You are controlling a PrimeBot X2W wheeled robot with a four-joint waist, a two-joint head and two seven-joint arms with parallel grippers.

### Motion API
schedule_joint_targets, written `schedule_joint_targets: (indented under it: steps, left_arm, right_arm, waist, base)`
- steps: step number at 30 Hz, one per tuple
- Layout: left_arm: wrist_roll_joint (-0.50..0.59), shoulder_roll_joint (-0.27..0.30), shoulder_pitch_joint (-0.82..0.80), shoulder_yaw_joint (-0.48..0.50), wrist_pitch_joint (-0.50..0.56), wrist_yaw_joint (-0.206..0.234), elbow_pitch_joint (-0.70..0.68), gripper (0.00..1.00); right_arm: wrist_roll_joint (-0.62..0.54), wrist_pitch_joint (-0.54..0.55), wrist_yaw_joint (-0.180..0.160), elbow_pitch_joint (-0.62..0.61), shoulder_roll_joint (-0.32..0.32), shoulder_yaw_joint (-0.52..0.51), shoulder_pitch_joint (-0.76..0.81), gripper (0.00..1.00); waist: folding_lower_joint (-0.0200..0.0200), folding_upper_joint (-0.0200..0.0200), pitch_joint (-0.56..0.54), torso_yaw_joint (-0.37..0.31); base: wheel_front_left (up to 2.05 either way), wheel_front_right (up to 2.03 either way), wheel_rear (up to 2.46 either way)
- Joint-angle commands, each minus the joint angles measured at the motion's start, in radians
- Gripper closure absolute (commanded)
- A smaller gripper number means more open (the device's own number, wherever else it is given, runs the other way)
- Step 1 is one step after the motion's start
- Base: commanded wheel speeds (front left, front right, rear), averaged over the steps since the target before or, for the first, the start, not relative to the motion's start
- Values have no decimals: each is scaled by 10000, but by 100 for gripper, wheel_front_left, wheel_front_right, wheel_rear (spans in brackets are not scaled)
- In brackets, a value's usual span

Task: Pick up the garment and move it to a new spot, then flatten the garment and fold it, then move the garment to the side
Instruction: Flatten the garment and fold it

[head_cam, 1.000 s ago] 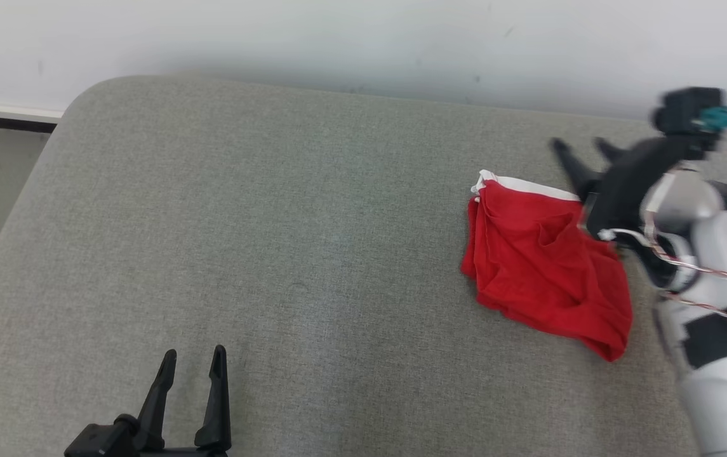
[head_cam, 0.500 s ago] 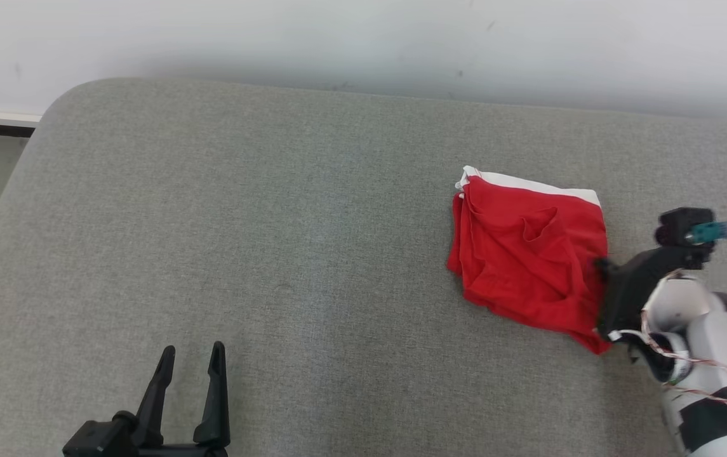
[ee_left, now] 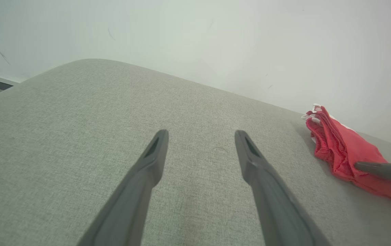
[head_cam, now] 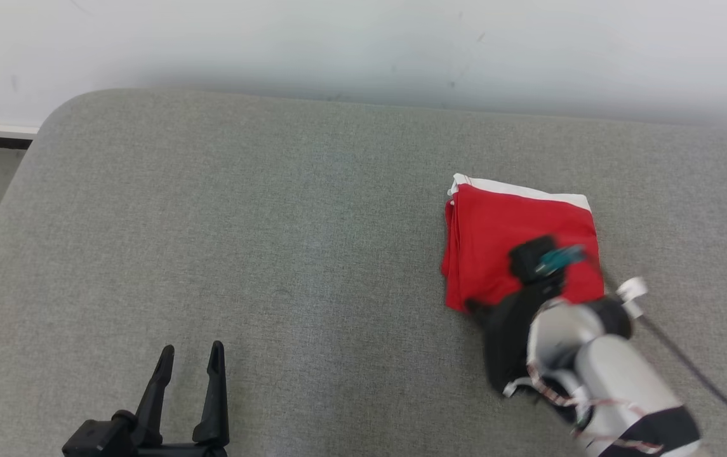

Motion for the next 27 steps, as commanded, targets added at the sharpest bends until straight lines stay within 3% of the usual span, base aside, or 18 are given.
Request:
schedule_joint_targets:
  steps: [1, 7, 14, 15, 17, 18, 27]
  left_arm:
    - [-53, 5, 102, 38, 1, -41, 32, 0]
    - [9, 6, 179, 88, 1, -23, 60, 0]
    - [194, 8, 442, 284, 1, -2, 40, 0]
    - [235, 8, 460, 319, 1, -1, 20, 0]
    - [330, 5, 539, 430, 1, -27, 25, 0]
    - [375, 6, 580, 477, 1, -47, 22, 0]
    - [677, 5, 823, 933, 1, -152, 13, 0]
  right_arm:
    - [115, 96, -22, -107, 17, 402, 224, 100]
    - [1008, -150, -22, -822, 266, 1361, 553, 100]
    - [1163, -1628, -22, -2250, 206, 135, 1300, 100]
    - [1077, -1868, -22, -2442, 211, -176, 1481, 60]
    - [827, -2366, -22, -2901, 182, -780, 1911, 5]
    - [682, -2675, -22, -3174, 177, -1089, 2102, 0]
    - [124, -4759, -22, -4401, 171, -2972, 3903, 0]
  waist:
    - [0, -1, -53, -4]
    - [0, -1, -248, -21]
    - [0, -1, -629, -204]
    - [0, -1, -690, -239]
    - [0, -1, -825, -317]
    - [0, -1, -893, -352]
    - [0, -1, -1418, -763]
  base:
    - [0, 0, 0]
    - [0, 0, 0]
    - [0, 0, 0]
    - [0, 0, 0]
    - [0, 0, 0]
    - [0, 0, 0]
    - [0, 0, 0]
